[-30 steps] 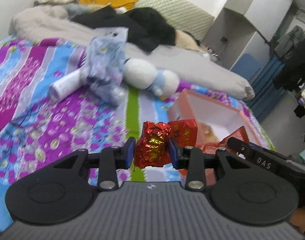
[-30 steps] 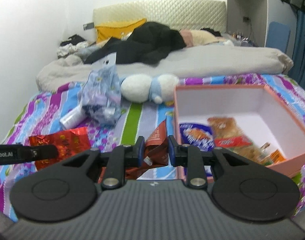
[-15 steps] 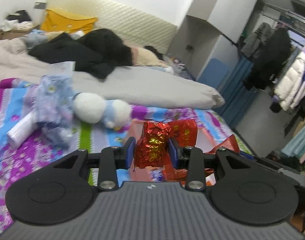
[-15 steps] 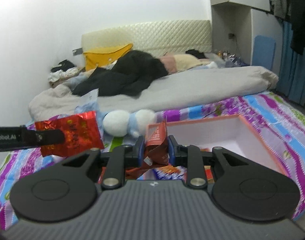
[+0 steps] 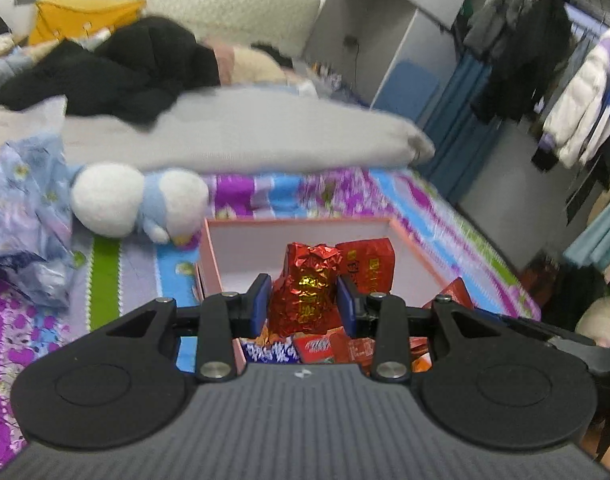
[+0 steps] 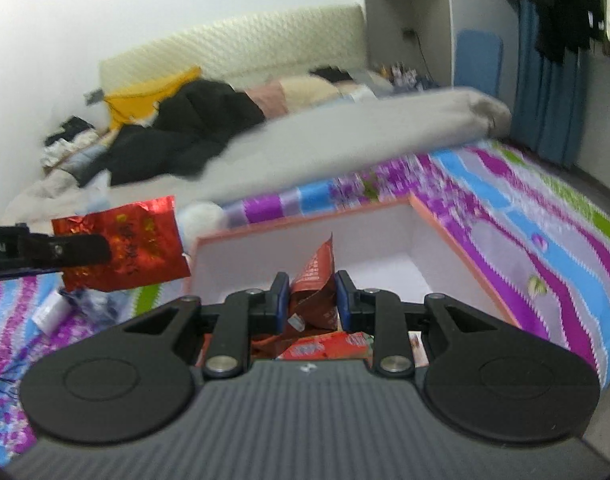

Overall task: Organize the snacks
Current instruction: 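Lower both grippers into the pink box and open them to drop the snacks, then withdraw both open grippers up and away from the pink box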

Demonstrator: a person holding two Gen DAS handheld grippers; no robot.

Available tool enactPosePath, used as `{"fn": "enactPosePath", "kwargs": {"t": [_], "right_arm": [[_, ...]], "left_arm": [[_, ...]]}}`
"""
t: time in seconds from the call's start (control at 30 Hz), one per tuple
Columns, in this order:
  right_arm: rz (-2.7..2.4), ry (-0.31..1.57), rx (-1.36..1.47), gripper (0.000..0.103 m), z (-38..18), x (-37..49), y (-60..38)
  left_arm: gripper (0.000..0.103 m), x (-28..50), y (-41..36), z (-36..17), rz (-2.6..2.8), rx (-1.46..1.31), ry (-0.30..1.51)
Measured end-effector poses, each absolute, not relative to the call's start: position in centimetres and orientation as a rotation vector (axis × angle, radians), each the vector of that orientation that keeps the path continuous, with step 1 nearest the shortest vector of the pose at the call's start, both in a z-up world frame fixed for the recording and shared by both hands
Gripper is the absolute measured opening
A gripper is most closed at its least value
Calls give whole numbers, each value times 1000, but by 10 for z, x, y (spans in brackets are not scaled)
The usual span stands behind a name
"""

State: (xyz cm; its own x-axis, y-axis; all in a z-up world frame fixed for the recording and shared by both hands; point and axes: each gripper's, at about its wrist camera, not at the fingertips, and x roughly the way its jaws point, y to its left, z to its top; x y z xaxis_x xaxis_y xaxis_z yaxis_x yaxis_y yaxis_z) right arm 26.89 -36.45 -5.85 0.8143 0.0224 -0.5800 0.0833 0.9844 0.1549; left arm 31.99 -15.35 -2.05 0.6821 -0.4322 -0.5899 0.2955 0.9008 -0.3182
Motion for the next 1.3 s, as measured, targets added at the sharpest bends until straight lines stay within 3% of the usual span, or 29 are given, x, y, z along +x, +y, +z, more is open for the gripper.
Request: {"fn": "enactPosePath", "kwargs": {"t": [0.57, 0.6, 0.63, 0.67, 0.7, 0.73, 1.3], "right_arm": [[-35, 776, 246, 29, -129, 322, -377], [-36, 777, 250, 29, -128, 322, -378], [-40, 780, 252, 35, -127, 323, -378], [-39, 778, 254, 41, -125, 322, -378], [-37, 768, 255, 49, -122, 321, -379], [-39, 753, 252, 50, -118, 317, -379], [-35, 494, 233, 50, 0, 230, -353]], "left_arm": [[44, 384, -187, -106, -433, -134, 904], [55, 384, -187, -105, -430, -139, 913], [70, 384, -187, -104, -426, -146, 919], [76, 384, -186, -103, -414, -146, 916], [78, 381, -184, -99, -404, -136, 907], [78, 378, -184, -95, -403, -123, 898], [78, 279, -150, 37, -432, -58, 630]]}}
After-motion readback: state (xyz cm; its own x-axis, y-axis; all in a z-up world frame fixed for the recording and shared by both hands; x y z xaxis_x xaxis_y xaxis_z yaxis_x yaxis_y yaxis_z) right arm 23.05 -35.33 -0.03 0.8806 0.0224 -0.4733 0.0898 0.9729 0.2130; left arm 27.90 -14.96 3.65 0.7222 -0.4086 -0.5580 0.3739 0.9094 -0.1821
